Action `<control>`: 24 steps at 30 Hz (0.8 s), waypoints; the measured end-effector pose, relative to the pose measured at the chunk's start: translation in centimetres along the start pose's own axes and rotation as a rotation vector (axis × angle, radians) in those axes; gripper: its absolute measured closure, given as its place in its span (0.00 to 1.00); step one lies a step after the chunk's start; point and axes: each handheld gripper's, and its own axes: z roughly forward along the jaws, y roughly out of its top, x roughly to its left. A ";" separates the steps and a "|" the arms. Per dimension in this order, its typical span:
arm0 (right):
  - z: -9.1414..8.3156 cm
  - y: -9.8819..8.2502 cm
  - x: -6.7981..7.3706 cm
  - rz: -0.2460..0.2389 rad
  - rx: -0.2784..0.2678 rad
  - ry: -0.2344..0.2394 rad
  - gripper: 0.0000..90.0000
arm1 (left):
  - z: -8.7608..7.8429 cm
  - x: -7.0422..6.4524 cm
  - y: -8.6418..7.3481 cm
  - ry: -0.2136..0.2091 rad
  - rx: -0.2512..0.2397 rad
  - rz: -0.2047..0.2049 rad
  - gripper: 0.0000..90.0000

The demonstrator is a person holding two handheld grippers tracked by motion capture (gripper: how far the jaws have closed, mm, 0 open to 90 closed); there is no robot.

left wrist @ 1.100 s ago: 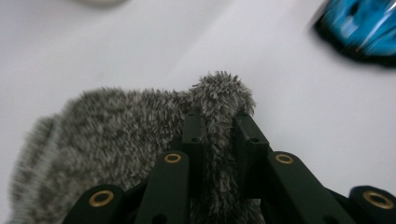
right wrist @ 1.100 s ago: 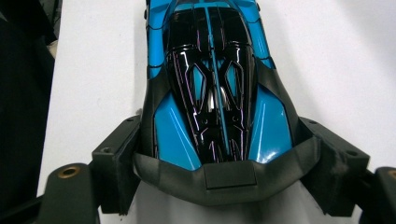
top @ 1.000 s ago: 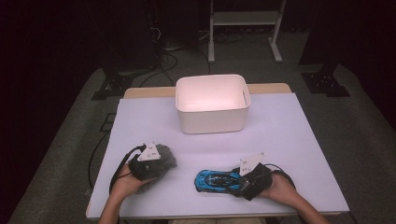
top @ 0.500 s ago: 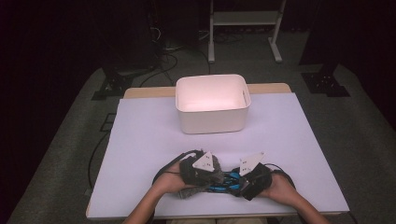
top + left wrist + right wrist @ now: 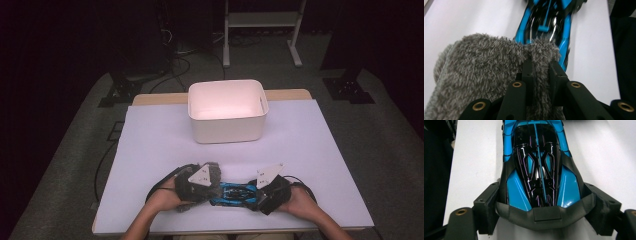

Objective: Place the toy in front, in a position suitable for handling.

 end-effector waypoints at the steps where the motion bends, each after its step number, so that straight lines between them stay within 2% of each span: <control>1: 0.0 0.0 0.0 0.000 0.001 0.000 0.25 | 0.0 0.1 0.0 -0.004 -0.001 -0.002 0.87; 3: 0.0 0.0 0.0 0.003 0.003 -0.001 0.25 | 0.2 0.1 0.2 -0.005 -0.004 0.001 0.87; 7: 0.0 0.0 0.1 0.003 0.002 -0.003 0.25 | 1.6 -0.5 2.9 -0.049 -0.044 0.058 0.87; 10: 0.0 -0.1 0.0 0.002 -0.006 0.000 0.25 | 2.2 -1.0 4.6 -0.035 -0.030 0.104 0.87; 12: 0.0 -0.2 0.0 0.002 -0.014 0.003 0.25 | 2.2 -0.9 4.7 -0.039 -0.035 0.101 0.87; 14: 0.0 -0.2 0.0 -0.001 -0.012 0.000 0.25 | 2.0 -0.8 4.2 -0.047 -0.023 0.089 0.87; 16: 0.0 -0.1 0.0 0.000 -0.009 -0.002 0.25 | 1.6 -0.8 3.5 -0.032 0.011 0.092 0.88; 22: 0.0 -0.2 0.0 -0.003 -0.012 -0.002 0.25 | -0.1 -0.4 0.2 0.076 0.116 0.064 0.87; 24: 0.0 -0.1 0.0 -0.010 -0.006 0.001 0.25 | -0.4 -0.2 -0.6 0.076 0.103 0.029 0.87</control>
